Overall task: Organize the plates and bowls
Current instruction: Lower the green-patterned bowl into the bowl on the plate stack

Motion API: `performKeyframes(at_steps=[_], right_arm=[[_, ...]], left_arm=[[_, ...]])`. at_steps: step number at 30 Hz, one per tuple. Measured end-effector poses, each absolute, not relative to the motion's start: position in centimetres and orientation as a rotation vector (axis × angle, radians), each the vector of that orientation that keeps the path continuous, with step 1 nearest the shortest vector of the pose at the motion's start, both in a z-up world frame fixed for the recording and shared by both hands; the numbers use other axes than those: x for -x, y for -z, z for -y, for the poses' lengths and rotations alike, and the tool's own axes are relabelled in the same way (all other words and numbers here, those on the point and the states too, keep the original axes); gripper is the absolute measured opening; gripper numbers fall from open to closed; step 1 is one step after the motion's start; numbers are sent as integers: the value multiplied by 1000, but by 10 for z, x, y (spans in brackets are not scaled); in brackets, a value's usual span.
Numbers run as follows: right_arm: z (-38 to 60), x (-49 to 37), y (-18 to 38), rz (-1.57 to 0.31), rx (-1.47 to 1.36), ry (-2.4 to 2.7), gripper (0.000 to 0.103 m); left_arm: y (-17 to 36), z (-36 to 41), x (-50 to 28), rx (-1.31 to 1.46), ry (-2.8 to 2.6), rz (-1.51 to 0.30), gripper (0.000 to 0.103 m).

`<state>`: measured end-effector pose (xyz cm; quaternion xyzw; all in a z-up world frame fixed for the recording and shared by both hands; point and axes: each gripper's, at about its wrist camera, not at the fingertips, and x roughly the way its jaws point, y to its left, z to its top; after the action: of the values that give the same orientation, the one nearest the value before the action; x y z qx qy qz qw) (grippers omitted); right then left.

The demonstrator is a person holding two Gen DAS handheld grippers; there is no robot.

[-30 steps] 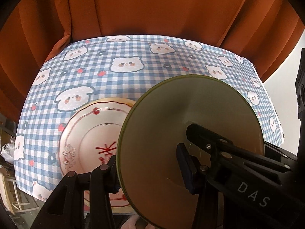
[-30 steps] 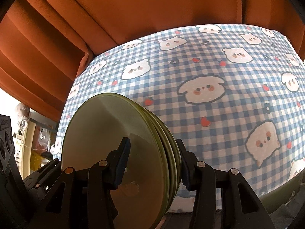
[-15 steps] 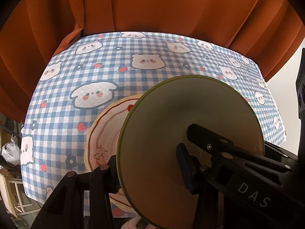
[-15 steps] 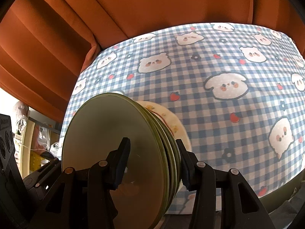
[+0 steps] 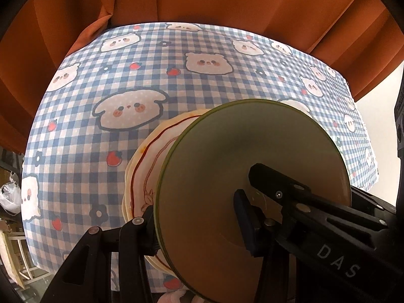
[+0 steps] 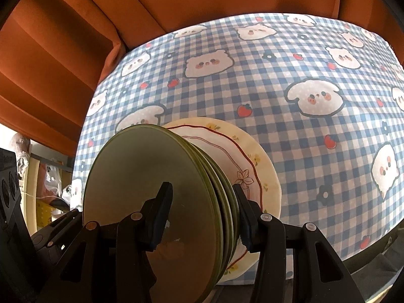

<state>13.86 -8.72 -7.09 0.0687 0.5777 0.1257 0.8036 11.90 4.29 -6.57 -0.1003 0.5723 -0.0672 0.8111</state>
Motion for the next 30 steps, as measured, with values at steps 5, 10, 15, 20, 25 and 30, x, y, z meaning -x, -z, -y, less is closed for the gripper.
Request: performKeyframes(at_steps=[5,10,15,20,25,30], right_arm=[[83,-146,72,-1242,-133,-260,50],[79,-152,71,-1247,-111,-262,50],[83,-147,73,-1262,-121,-234,50],[84,-138,75,-1245,-111,-171,51],[80,-130,71,-1201,-69,-101,51],[79,-120,55,-1125,-4,-126,59]], left_arm=[[67,-46,-126,210,148,-1221,47],[68,-49,-129,210,149,-1223,48],[67,-47,-125,176,178,-1217,48],[67,-43,-119,143,213,-1180,49],[66,-45,-114,156,218,-1138,63],[54,-51,-103,146,141,-1071,80]])
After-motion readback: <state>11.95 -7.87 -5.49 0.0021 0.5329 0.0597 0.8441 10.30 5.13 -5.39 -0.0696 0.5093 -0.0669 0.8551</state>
